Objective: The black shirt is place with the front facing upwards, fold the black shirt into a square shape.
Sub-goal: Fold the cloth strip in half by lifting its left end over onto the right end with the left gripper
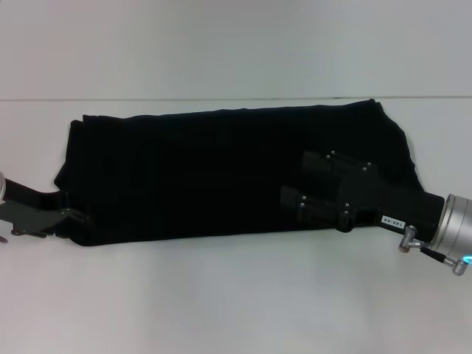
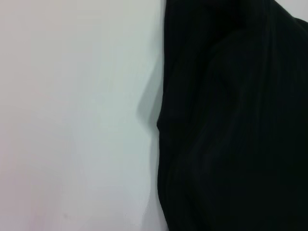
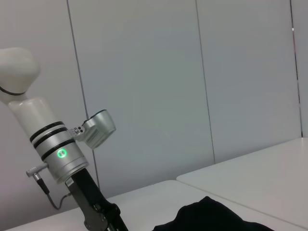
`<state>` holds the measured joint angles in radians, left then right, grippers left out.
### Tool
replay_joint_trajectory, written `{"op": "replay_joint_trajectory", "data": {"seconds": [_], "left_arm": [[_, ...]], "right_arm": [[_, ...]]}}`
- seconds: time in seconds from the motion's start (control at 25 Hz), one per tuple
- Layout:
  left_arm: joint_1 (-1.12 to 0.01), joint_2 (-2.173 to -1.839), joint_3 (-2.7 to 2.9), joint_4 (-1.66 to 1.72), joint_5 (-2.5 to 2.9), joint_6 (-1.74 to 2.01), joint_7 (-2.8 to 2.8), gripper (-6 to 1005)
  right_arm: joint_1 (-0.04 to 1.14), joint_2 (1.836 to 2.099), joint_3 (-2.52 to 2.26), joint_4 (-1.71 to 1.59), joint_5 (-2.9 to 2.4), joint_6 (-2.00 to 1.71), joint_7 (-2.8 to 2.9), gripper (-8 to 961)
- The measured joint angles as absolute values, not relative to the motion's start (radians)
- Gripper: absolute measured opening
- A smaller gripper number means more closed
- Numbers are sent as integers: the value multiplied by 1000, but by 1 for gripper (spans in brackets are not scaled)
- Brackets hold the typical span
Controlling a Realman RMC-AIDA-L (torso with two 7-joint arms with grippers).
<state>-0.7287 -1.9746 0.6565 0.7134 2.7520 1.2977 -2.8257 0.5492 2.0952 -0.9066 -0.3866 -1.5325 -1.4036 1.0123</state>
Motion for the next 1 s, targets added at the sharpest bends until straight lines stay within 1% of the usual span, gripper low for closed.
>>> {"op": "replay_joint_trajectory", "data": {"seconds": [0.44,0.56,1.0], "left_arm": [[-730,-1978,692,722,2752,1302,-2839,381],[-732,-1979,702,723,2752,1300,-2840,155],[-735,-1980,700,734,2745,1300,-2829,54]], "right_arm": [[551,2095,-907,-387,-1526,-1405,1012,838],[551,2095,-907,-387,-1523,-1408,1012,838],[551,2094,-907,-394,-1521,-1414,1012,838]]}}
